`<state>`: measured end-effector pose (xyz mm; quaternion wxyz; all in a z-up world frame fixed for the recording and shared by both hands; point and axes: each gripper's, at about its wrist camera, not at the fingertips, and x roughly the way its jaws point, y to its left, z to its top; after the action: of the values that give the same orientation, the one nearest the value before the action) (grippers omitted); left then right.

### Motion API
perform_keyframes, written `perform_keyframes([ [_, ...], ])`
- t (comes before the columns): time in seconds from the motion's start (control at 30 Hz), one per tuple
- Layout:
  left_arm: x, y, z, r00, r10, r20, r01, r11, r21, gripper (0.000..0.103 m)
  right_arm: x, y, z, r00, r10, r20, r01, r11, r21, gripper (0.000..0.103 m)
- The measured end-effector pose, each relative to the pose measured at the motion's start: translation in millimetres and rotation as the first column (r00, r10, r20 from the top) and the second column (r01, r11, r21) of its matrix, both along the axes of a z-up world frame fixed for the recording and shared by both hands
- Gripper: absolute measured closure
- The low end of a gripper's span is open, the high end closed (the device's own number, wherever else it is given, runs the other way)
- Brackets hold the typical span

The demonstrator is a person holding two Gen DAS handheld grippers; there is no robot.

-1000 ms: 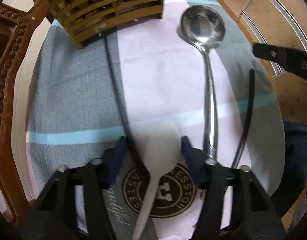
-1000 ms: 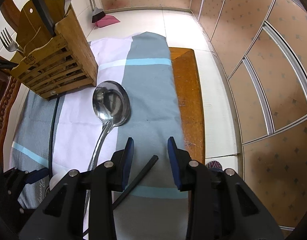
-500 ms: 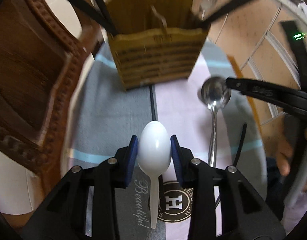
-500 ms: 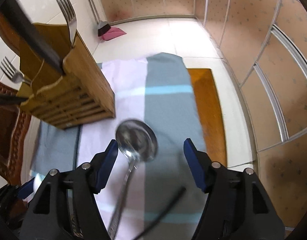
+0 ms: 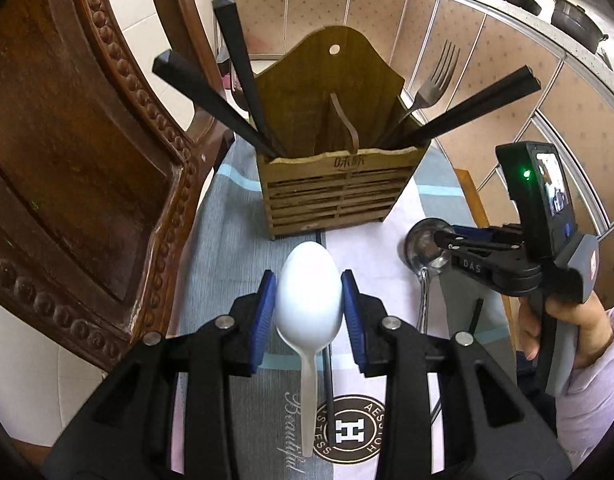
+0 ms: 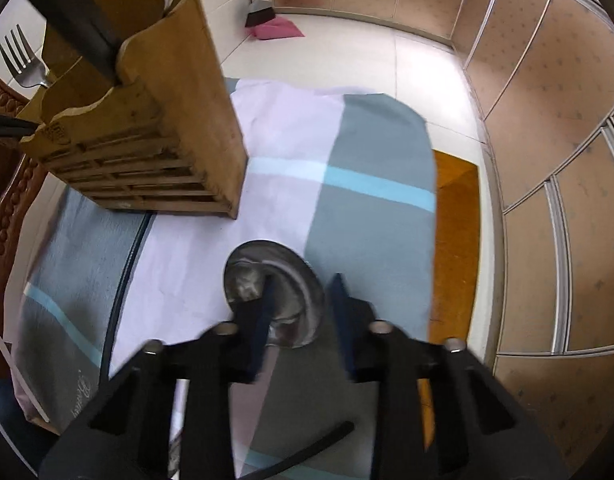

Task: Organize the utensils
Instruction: 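Close the left gripper on the white spoon while the right gripper grasps the ladle, then lift the spoon and ladle with both grippers above the wooden holder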

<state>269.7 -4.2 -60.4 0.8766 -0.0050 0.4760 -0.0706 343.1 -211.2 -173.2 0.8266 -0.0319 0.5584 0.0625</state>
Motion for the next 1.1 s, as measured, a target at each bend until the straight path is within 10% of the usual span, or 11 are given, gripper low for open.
perform_keyframes([
  [0.4, -17, 17, 29, 0.993, 0.054, 0.109, -0.051, 0.998, -0.032, 0.07, -41, 11, 67, 0.975, 0.008, 0.223, 0.01, 0.997, -0.081, 0.1],
  [0.67, -35, 23, 64, 0.975, 0.074, 0.211, -0.063, 0.996, -0.058, 0.07, -92, 35, 150, 0.834, 0.064, 0.548, 0.084, 0.967, -0.241, 0.1],
  [1.1, -27, 18, 152, 0.907, 0.053, 0.419, -0.021, 0.996, -0.081, 0.07, -123, 59, 239, 0.637, 0.098, 0.764, 0.232, 0.922, -0.311, 0.101],
])
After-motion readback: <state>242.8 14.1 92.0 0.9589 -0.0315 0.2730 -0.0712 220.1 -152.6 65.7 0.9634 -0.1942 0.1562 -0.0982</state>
